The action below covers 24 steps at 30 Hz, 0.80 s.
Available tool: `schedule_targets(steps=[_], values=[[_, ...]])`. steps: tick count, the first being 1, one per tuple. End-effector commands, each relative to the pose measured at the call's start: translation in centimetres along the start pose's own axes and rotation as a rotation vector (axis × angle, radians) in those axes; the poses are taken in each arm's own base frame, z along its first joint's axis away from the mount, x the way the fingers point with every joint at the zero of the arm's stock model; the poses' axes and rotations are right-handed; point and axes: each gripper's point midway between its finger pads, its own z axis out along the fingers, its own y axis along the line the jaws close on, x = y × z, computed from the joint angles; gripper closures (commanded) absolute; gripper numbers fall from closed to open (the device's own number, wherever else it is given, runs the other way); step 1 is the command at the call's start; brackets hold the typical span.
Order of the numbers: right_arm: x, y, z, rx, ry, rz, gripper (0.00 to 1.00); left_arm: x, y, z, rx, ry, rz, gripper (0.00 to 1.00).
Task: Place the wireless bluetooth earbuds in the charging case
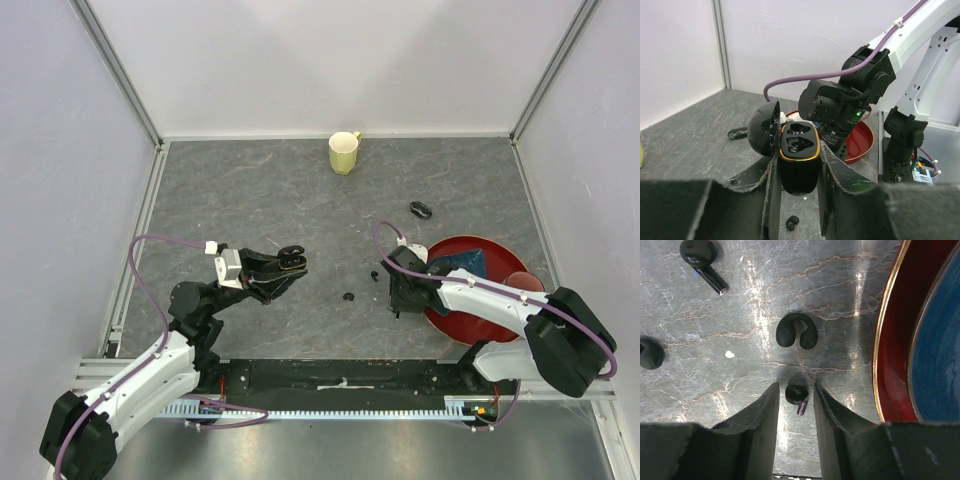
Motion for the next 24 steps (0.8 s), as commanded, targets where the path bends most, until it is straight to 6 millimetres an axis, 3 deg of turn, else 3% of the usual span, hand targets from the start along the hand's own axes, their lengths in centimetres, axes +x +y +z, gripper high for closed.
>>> schedule_targets(steps=[1,24], values=[[-0.03,0.03,0.03,0.004,-0.012,-0.014,0.6,-1.52,-0.13,0.32,0.003,-0.052,0.022,0.98],[0.25,-0.43,-0.01,0.026,-0.013,-0.007,0.64,-0.99,-0.17,0.11,0.001,-0.04,0.007,0.98]])
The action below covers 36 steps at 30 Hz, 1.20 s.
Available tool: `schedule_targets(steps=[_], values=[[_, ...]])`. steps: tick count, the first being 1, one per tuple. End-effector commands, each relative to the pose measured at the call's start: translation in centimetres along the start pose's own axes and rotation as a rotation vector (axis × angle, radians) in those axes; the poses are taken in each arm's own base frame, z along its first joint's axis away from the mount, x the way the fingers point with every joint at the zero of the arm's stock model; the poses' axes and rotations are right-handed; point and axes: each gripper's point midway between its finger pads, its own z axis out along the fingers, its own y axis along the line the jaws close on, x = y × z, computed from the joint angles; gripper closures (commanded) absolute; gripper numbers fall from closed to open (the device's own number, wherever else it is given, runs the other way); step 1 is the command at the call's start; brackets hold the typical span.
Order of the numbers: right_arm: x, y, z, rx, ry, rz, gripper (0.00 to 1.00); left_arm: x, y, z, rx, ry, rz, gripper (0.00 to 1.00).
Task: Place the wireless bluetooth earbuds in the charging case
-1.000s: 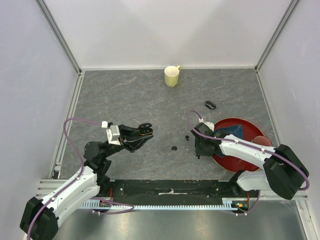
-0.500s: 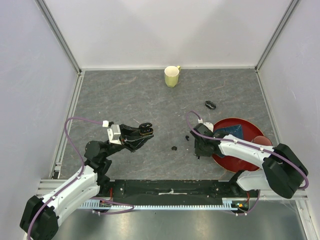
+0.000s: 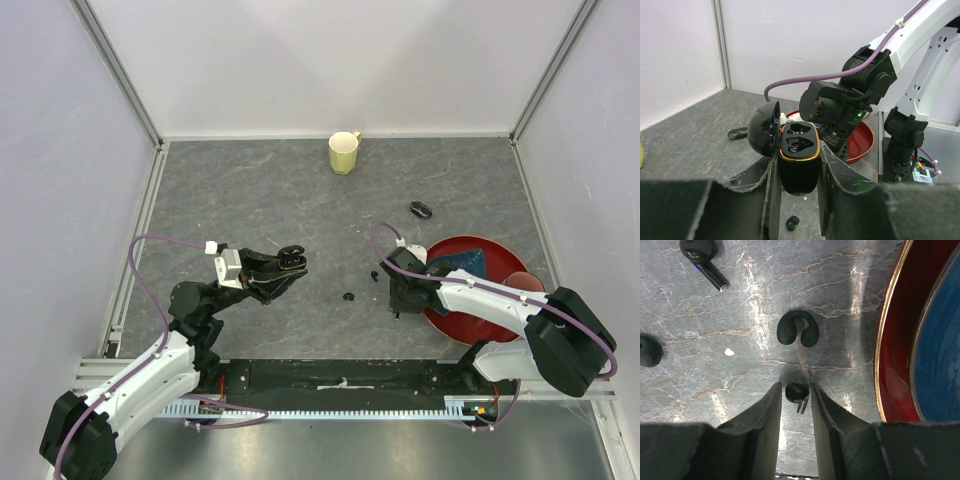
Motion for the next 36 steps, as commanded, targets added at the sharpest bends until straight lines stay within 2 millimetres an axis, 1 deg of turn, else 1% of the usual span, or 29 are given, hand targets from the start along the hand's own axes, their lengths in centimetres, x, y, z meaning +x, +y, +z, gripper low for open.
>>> schedule_targets(steps=[1,10,17,29,33,36], values=[[0.03,-0.44,0.0,0.021,-0.012,0.005,0.64,-1.06,-0.18,0.09,-0.001,-0.043,0.007,0.98],[0.32,-0.51,-0.03,0.026,-0.001,0.001,0.63,-0.91,-0.22,0.05,0.001,-0.04,0.003,0.98],[0.35,-0.48,-0.02,0.029,-0.002,0.001,0.66,-0.77,-0.21,0.01,0.001,-0.037,0.001,0.98],[0.46,-0.69,0.07,0.045,-0.004,0.001,0.66,-0.55,-0.12,-0.05,-0.004,-0.034,0.0,0.98],[0.55,-0.78,0.23,0.054,-0.003,0.023,0.63,-0.52,-0.04,-0.05,-0.007,-0.033,0.002,0.98],[0.48,-0.51,0.17,0.046,-0.008,0.066,0.57,-0.5,0.0,-0.01,-0.008,-0.032,0.003,0.98]])
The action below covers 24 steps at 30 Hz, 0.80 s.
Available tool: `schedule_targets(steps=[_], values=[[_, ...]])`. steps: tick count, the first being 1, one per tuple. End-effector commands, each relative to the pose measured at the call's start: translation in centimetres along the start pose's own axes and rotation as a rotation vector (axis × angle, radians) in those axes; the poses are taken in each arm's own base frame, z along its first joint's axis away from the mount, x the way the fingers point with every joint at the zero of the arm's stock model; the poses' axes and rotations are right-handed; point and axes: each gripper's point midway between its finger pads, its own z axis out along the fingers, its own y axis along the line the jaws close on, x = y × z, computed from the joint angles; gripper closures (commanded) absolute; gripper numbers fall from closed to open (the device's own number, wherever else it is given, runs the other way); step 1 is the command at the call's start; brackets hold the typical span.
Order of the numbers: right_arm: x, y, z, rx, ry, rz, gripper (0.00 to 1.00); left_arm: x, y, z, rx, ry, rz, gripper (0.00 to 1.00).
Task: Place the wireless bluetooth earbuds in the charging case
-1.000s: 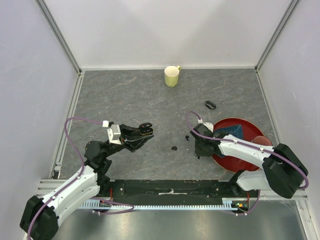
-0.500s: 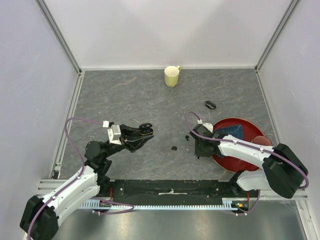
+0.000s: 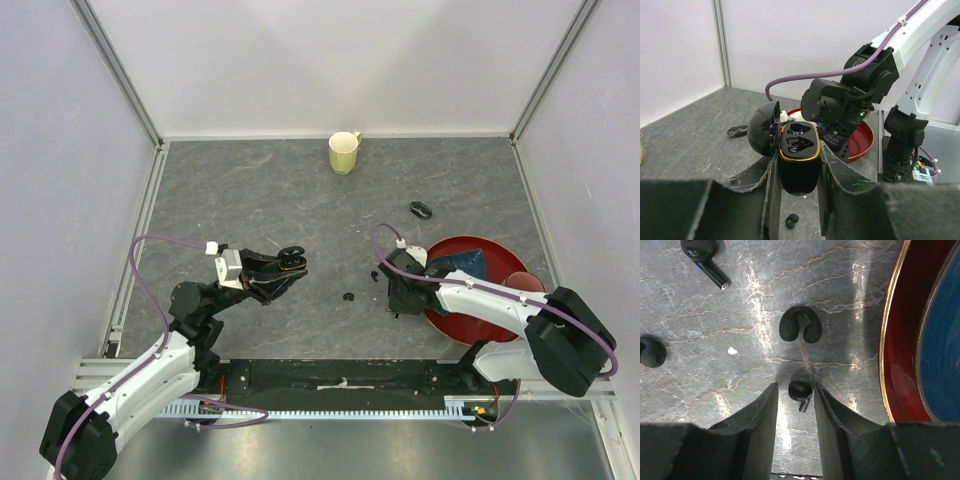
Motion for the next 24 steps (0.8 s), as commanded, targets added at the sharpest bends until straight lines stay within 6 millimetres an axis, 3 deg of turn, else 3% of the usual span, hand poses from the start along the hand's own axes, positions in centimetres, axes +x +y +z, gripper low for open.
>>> schedule_targets(steps=[1,24], values=[[0.23,-0.58,0.21,0.034,-0.006,0.056,0.57,-0.87,-0.02,0.13,-0.005,-0.038,0.008,0.98],[0.34,-1.21,0.22,0.066,-0.014,0.078,0.65,-0.56,0.07,0.11,-0.008,-0.033,0.001,0.98]])
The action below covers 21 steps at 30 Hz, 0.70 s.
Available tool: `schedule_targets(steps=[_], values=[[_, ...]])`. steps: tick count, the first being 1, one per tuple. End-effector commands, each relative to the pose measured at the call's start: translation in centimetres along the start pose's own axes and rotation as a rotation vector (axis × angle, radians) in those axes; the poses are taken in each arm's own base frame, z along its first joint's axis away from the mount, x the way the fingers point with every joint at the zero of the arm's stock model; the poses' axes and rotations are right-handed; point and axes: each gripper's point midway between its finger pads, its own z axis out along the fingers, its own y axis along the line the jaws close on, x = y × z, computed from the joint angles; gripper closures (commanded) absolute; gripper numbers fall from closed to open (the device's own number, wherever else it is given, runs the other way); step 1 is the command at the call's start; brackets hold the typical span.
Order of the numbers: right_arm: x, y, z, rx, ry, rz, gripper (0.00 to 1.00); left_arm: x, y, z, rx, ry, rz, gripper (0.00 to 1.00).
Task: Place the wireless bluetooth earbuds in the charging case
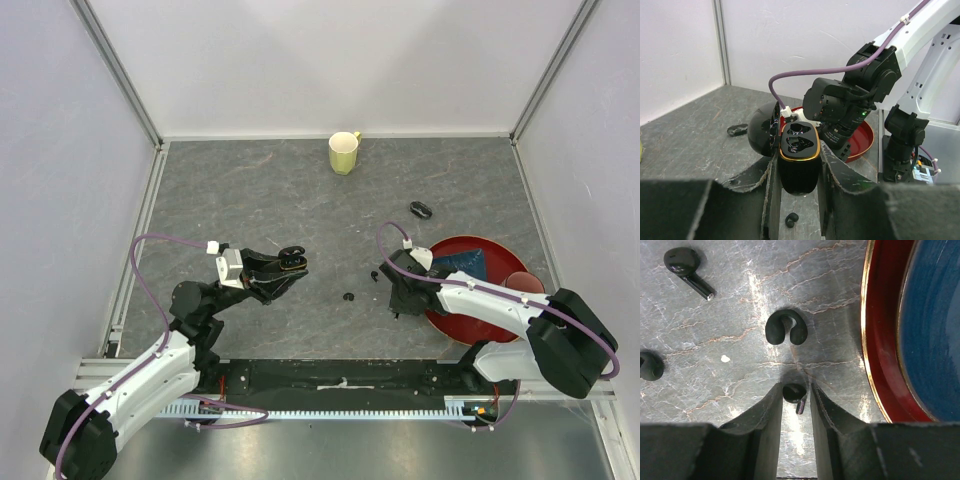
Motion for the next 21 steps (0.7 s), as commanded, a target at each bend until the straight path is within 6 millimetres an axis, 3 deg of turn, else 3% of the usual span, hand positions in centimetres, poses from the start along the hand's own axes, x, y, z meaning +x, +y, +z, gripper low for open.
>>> schedule_targets(steps=[1,21], values=[[0.47,-0.78,0.2,0.035,0.009,-0.025,0.65,-0.83,-0.01,0.08,-0.006,-0.041,0.008,0.98],[0.29,-0.06,-0.05,0.007,0.003,-0.058,0.79,-0.8,-0.1,-0.04,-0.008,-0.041,0.002,0.98]])
